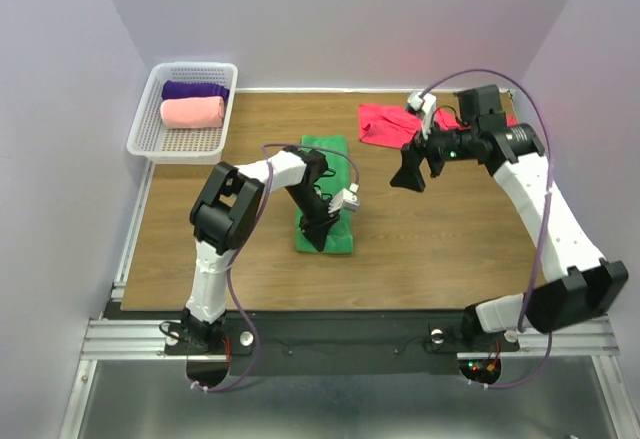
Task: Roll the towels
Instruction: Roll the towel
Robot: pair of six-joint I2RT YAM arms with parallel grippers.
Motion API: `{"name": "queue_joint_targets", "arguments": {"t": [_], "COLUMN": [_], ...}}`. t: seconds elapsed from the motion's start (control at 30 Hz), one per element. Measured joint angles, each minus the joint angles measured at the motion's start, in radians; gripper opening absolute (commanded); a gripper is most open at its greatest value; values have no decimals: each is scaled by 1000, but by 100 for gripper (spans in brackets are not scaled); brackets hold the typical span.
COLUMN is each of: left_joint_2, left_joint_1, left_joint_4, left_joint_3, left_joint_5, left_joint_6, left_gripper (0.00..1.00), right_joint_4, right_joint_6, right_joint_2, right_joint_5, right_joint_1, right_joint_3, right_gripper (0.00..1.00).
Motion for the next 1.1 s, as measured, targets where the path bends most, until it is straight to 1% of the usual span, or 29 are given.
{"name": "queue_joint_targets", "arguments": {"t": [0.07,0.1,0.2,0.3,0.4,0.5,0.53,0.6,0.7,0.77,0.97,1.07,1.1], "left_joint_2": [65,113,206,269,310,328,331,333,333,333,333,333,333], "left_joint_1": [22,35,70,90,94,93,93,93,93,93,94,94,94], "left_joint_4": [-84,-140,-249,-324,-375,-400,-404,-406,-407,-408,-410,-411,-412], "left_joint_3": [66,117,203,264,311,335,338,341,341,341,341,341,341], "left_joint_5": [47,75,143,182,189,187,187,185,185,186,187,188,188], "left_joint_6": [20,32,47,44,33,27,26,23,23,23,24,24,25], "left_gripper": [29,29,29,29,30,31,31,32,34,35,36,37,38], "right_joint_4": [2,5,13,35,89,205,227,332,451,543,695,769,785], "right_joint_6": [-13,-15,-41,-74,-96,-109,-111,-118,-130,-146,-188,-209,-215], "right_joint_2": [-85,-97,-131,-104,-44,-2,2,7,26,59,150,177,185], "right_joint_5": [74,83,159,296,425,566,584,647,704,741,789,797,799], "right_joint_1": [41,89,256,431,566,682,701,747,774,780,780,780,780], "right_joint_3": [-72,-85,-178,-270,-336,-415,-430,-489,-549,-587,-632,-653,-657], "right_gripper": [100,100,100,99,99,99,99,98,97,96,95,91,84]}}
